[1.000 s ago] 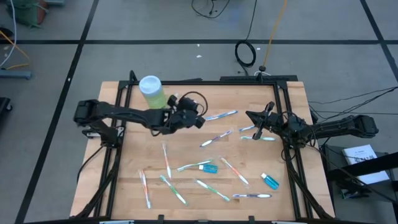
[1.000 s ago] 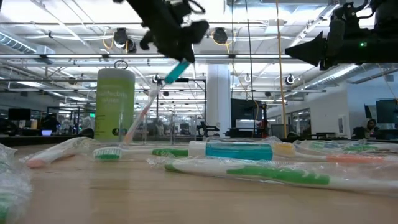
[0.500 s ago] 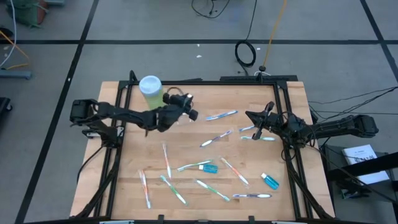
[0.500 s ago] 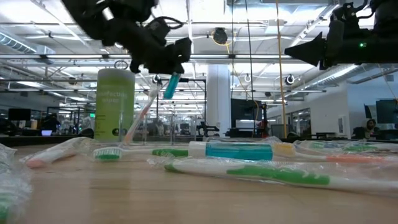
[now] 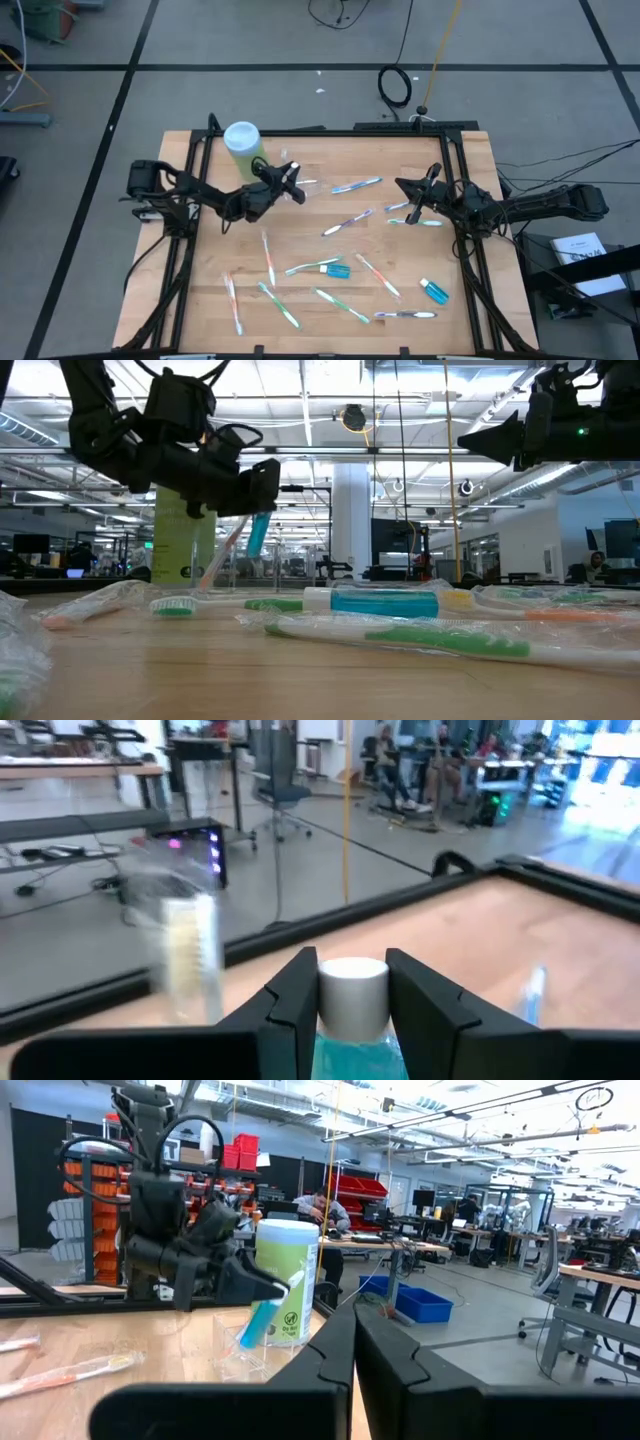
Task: Pick & Place toothbrushing station
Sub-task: Put the blue mouthwash into the transparent organizer, then put the blue toothbrush into the transparent organizer
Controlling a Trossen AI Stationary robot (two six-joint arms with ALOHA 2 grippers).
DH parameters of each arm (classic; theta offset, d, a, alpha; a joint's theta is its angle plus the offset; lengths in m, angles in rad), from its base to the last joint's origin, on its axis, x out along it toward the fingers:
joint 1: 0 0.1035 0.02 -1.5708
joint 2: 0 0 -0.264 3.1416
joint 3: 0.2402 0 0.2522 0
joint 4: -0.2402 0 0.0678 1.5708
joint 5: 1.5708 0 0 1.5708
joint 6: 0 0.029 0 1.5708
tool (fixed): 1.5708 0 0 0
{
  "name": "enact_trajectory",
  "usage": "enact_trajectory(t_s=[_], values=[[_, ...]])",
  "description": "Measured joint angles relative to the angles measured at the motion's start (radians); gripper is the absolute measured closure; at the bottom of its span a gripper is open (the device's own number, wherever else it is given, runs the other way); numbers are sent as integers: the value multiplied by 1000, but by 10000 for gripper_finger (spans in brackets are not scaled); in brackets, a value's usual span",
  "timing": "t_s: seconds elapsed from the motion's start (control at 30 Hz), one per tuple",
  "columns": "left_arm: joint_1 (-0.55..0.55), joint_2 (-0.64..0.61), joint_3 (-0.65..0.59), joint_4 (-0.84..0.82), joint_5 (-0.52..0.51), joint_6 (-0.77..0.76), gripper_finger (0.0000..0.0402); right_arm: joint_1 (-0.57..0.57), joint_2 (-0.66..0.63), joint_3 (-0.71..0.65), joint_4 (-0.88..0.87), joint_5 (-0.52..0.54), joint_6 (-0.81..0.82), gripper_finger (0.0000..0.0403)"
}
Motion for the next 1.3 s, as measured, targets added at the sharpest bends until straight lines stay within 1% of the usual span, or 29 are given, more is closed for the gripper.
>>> enact_trajectory(t_s=[0.37, 0.53, 0.77, 0.87, 1.2, 1.3], values=[[3, 74, 0, -29, 0, 5, 300, 0, 0, 0, -5, 0, 0, 399], [3, 75, 0, -41, 0, 4, 292, 0, 0, 0, -5, 0, 0, 399], [3, 74, 0, -40, 1, -3, 253, 0, 0, 0, -5, -1, 0, 399], [3, 74, 0, -40, 1, -2, 243, 0, 0, 0, -5, 0, 0, 399], [1, 69, 0, -27, 1, 2, 238, 0, 0, 0, -5, -1, 0, 399], [-8, 34, 7, -13, -1, 44, 238, 0, 0, 0, -5, -1, 0, 399]])
